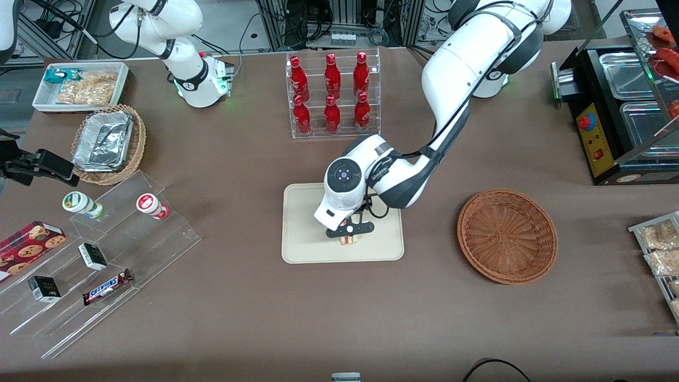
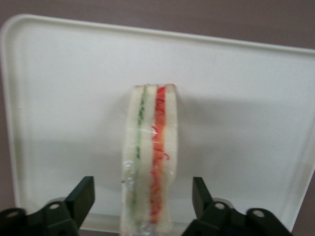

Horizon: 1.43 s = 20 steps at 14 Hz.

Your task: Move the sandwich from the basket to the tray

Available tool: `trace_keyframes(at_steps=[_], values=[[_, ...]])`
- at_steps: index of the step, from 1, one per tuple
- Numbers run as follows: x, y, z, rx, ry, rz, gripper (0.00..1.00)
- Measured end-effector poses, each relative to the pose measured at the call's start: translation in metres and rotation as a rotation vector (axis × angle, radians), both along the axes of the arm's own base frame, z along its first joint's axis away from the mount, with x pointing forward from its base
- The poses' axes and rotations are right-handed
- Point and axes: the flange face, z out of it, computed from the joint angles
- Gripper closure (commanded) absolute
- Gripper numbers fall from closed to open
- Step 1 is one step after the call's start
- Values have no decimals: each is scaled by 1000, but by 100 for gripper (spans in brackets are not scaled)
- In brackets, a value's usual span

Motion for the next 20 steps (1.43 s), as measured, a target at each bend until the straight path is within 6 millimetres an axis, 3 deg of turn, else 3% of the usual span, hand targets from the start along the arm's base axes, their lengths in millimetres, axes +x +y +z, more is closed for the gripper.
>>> trace_keyframes(at_steps=[2, 4, 6, 9, 13, 16, 18, 20], values=[[9, 15, 40, 29, -15, 19, 0], [21, 52, 93, 78, -4, 35, 0], [39, 113, 141, 90, 42, 18, 0], [60, 222, 181, 83, 118, -23, 0], [61, 357, 217, 87, 225, -43, 0], [51, 437, 252, 89, 246, 51, 0], [40, 454, 273, 93, 239, 77, 0], [23, 443, 287, 108, 232, 65, 0]])
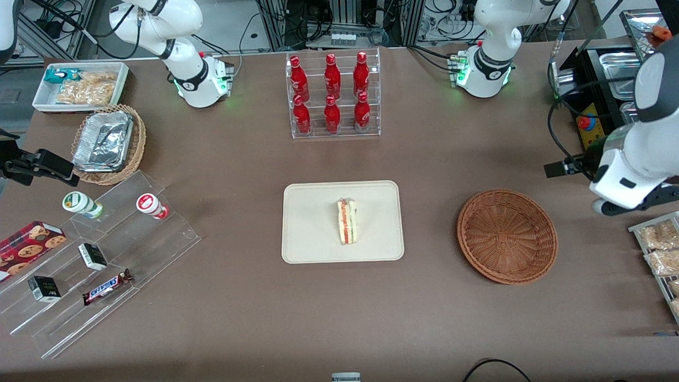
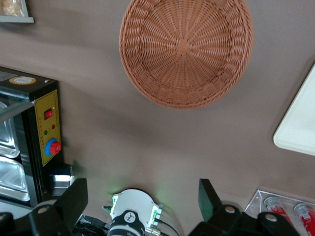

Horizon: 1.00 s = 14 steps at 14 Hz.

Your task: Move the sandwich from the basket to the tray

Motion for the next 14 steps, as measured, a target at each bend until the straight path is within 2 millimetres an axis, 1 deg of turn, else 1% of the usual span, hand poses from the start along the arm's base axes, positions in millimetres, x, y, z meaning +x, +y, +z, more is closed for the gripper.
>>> trace_keyframes(at_steps=[2, 3, 5, 6, 10, 12, 14], values=[[-23, -14, 8, 19, -19, -18, 0], [-35, -18, 12, 29, -32, -25, 0], [-52, -20, 23, 35, -51, -46, 0], [-56, -20, 32, 30, -65, -66, 0], [-56, -18, 61, 11, -113, -101, 0], [-56, -23, 65, -32, -118, -95, 0], [-54, -24, 61, -65, -109, -89, 0]])
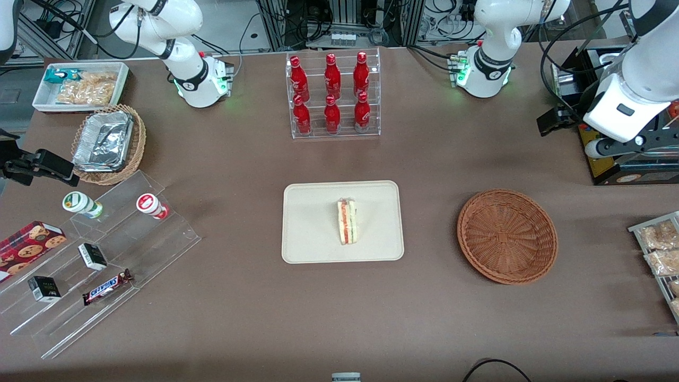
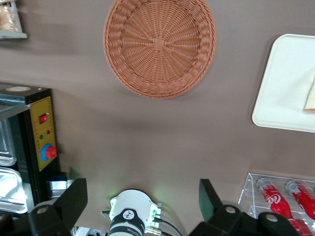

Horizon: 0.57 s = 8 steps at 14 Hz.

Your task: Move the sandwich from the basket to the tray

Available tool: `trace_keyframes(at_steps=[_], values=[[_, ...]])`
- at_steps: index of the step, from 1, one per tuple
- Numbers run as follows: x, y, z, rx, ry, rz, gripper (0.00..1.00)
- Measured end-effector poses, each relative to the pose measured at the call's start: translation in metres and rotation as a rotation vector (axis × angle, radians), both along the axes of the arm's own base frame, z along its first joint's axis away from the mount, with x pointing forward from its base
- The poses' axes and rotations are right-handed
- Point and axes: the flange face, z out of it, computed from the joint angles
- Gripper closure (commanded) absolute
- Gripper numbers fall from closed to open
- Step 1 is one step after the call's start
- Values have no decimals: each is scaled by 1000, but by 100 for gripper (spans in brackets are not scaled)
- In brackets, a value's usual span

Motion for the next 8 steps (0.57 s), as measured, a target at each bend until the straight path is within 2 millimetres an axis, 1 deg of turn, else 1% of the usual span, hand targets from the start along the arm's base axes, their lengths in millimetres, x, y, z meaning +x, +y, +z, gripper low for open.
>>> trace_keyframes(at_steps=[3, 8], values=[[4, 8, -4, 21, 0, 8, 0], [6, 10, -4, 22, -7, -39, 0]])
